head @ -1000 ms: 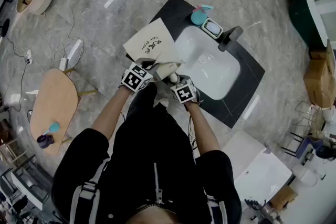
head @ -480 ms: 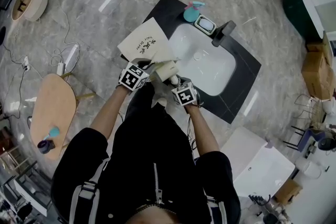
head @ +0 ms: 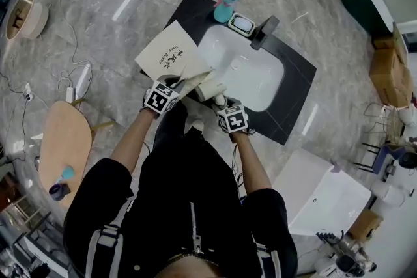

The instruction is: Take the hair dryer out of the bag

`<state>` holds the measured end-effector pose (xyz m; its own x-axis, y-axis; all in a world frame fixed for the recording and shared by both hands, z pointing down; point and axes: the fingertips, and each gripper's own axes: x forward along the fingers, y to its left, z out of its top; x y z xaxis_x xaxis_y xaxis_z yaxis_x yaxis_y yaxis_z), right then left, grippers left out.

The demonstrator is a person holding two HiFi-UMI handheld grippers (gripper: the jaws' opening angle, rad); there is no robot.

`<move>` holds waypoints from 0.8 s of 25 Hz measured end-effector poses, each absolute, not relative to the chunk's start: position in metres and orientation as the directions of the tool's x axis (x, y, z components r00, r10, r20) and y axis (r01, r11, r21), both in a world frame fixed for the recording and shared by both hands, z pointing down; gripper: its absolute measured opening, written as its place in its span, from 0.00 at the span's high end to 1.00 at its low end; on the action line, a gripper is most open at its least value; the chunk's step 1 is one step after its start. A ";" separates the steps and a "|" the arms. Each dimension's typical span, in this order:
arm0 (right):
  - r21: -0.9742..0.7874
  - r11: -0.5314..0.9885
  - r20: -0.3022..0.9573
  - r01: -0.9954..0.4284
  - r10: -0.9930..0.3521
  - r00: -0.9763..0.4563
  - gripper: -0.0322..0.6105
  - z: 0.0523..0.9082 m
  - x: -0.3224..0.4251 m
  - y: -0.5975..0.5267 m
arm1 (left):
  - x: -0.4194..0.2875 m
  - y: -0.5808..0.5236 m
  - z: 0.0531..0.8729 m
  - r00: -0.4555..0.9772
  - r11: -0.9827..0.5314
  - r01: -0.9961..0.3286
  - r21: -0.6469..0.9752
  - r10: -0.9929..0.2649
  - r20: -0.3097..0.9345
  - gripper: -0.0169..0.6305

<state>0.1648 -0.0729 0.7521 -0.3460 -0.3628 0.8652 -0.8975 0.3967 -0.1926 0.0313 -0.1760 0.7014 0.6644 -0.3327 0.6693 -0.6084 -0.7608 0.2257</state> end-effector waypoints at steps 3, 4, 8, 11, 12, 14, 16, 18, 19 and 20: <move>-0.200 0.369 0.859 -0.908 -0.380 -0.344 0.59 0.755 0.175 -0.067 | 0.036 -0.172 0.713 0.658 -0.765 -0.603 0.224 -0.319 0.682 0.88; -0.202 0.361 0.857 -0.910 -0.384 -0.342 0.59 0.756 0.178 -0.064 | 0.037 -0.170 0.717 0.654 -0.767 -0.602 0.224 -0.313 0.688 0.88; -0.209 0.323 0.854 -0.923 -0.400 -0.334 0.59 0.753 0.189 -0.055 | 0.041 -0.164 0.733 0.637 -0.773 -0.596 0.218 -0.290 0.714 0.88; -0.225 0.287 0.847 -0.931 -0.415 -0.332 0.59 0.752 0.196 -0.048 | 0.042 -0.161 0.751 0.618 -0.765 -0.607 0.216 -0.285 0.732 0.88; -0.228 0.276 0.845 -0.934 -0.420 -0.331 0.59 0.751 0.198 -0.046 | 0.042 -0.160 0.756 0.613 -0.757 -0.616 0.218 -0.287 0.736 0.88; -0.232 0.260 0.842 -0.937 -0.429 -0.327 0.59 0.749 0.202 -0.042 | 0.042 -0.160 0.762 0.607 -0.736 -0.637 0.229 -0.295 0.738 0.88; -0.232 0.248 0.841 -0.941 -0.435 -0.322 0.59 0.748 0.206 -0.038 | 0.043 -0.159 0.767 0.603 -0.726 -0.646 0.235 -0.297 0.741 0.88; -0.232 0.238 0.840 -0.943 -0.440 -0.317 0.59 0.747 0.210 -0.034 | 0.046 -0.155 0.772 0.601 -0.723 -0.645 0.247 -0.281 0.748 0.88; -0.234 0.232 0.839 -0.944 -0.443 -0.317 0.59 0.747 0.212 -0.033 | 0.047 -0.154 0.775 0.601 -0.721 -0.645 0.255 -0.271 0.752 0.88; -0.237 0.227 0.837 -0.945 -0.446 -0.317 0.59 0.747 0.213 -0.032 | 0.048 -0.154 0.777 0.601 -0.718 -0.645 0.263 -0.264 0.755 0.86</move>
<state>0.2131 -0.0321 0.7466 -0.3168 -0.4458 0.8372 -0.9448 0.2268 -0.2367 0.0482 -0.1537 0.7772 0.6010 -0.2635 0.7545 -0.6448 -0.7176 0.2630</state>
